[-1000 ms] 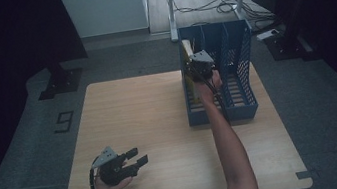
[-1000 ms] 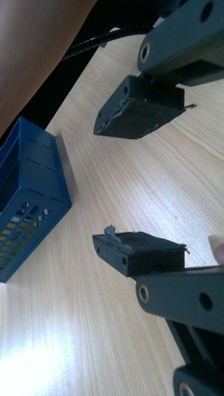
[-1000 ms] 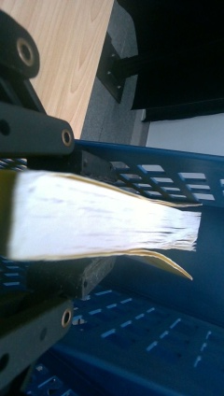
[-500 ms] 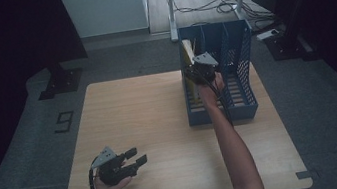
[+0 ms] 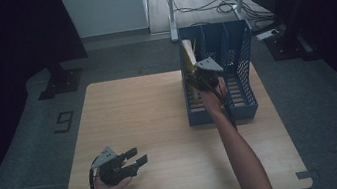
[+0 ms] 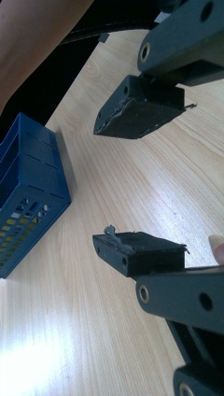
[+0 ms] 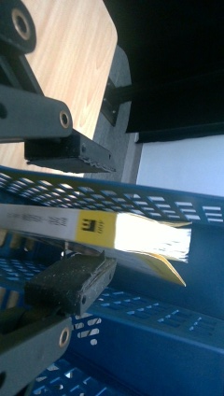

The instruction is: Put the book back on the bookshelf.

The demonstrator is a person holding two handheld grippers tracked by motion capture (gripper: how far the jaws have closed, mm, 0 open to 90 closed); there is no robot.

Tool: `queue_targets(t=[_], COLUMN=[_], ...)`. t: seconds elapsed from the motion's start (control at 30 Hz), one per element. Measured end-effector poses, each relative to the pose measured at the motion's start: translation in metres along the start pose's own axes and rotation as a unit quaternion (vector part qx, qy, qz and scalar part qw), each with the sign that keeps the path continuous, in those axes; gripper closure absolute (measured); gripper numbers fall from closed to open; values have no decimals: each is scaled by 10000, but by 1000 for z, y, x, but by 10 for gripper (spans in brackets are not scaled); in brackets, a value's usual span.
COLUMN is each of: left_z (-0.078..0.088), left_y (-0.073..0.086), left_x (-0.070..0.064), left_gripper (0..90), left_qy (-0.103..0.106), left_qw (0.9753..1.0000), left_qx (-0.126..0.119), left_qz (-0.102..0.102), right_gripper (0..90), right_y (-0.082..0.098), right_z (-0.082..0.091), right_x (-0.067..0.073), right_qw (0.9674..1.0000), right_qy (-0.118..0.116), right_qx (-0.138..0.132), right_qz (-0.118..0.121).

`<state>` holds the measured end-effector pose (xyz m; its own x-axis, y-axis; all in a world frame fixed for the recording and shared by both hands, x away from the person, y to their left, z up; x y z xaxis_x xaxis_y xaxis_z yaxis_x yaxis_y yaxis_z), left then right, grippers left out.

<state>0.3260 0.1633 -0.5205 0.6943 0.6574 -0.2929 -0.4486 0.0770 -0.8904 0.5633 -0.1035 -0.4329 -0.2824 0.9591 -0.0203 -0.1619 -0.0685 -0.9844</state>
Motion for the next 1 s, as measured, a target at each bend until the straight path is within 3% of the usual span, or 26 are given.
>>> queue_targets(t=[0.3,0.5,0.83,1.0], left_z=[1,0,0,-1], left_y=[0,-1,1,2], left_x=[0,0,0,0], left_gripper=[414,414,414,413], left_qy=[-27,-35,-86,-97], left_qw=[10000,10000,9999,9999], left_qx=[7,11,48,94], left_qz=[-51,-54,-76,-86], right_gripper=[452,445,437,432], right_y=[2,8,40,62], right_z=[29,57,111,131], right_x=[5,9,16,14], right_qw=[9996,9988,9961,9950], right_qy=[-273,-497,-861,-985], right_qx=[-11,-20,48,149], right_qz=[29,46,175,89])
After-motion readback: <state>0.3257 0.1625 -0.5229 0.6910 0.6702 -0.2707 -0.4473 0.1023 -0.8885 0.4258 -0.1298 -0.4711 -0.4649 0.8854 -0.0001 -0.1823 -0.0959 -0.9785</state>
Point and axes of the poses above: each handheld gripper's, and its own axes: z roughly backward along the jaws, y roughly out of its underside, x roughly to its left, the point moved 8 cm from there along -z, roughly forward along the jaws, and after that the axes turned 3 degrees about -x, right-handed, at the moved point
